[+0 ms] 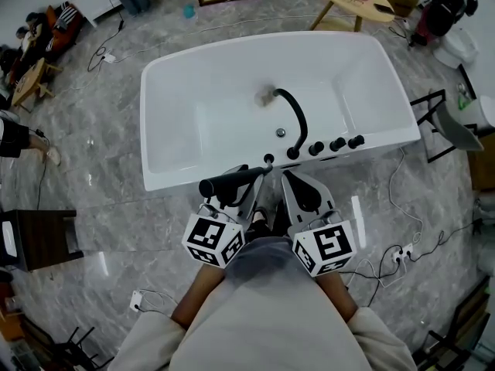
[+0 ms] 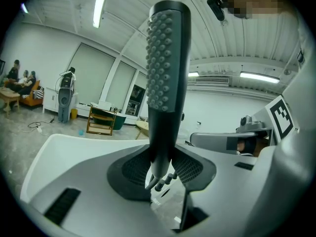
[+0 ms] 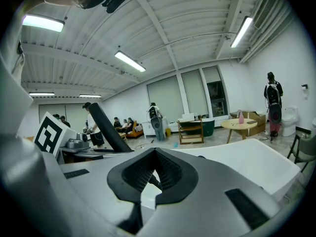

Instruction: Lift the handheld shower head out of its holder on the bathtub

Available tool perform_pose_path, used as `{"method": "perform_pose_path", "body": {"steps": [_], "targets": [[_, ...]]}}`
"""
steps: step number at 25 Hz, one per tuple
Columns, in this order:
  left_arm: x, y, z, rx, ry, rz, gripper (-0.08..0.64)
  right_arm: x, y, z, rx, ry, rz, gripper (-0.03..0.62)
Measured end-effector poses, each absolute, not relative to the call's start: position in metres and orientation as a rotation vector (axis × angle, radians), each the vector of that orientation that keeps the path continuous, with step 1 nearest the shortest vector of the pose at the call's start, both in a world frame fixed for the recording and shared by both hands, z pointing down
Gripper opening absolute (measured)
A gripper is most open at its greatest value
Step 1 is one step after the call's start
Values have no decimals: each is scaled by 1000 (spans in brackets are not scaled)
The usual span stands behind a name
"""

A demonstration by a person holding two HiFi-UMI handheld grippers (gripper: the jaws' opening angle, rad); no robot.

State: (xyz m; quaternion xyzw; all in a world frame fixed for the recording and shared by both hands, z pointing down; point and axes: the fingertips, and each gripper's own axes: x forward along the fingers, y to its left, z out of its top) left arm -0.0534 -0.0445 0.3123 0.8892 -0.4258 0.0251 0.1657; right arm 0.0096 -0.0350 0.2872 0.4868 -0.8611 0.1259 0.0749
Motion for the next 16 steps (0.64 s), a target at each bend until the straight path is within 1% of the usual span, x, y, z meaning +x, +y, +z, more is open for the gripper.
{"method": "perform_pose_path", "body": {"steps": [16], "targets": [[-52, -43, 316, 2529, -1190, 71, 138, 9, -34, 293, 1467, -2567, 400, 18]]}}
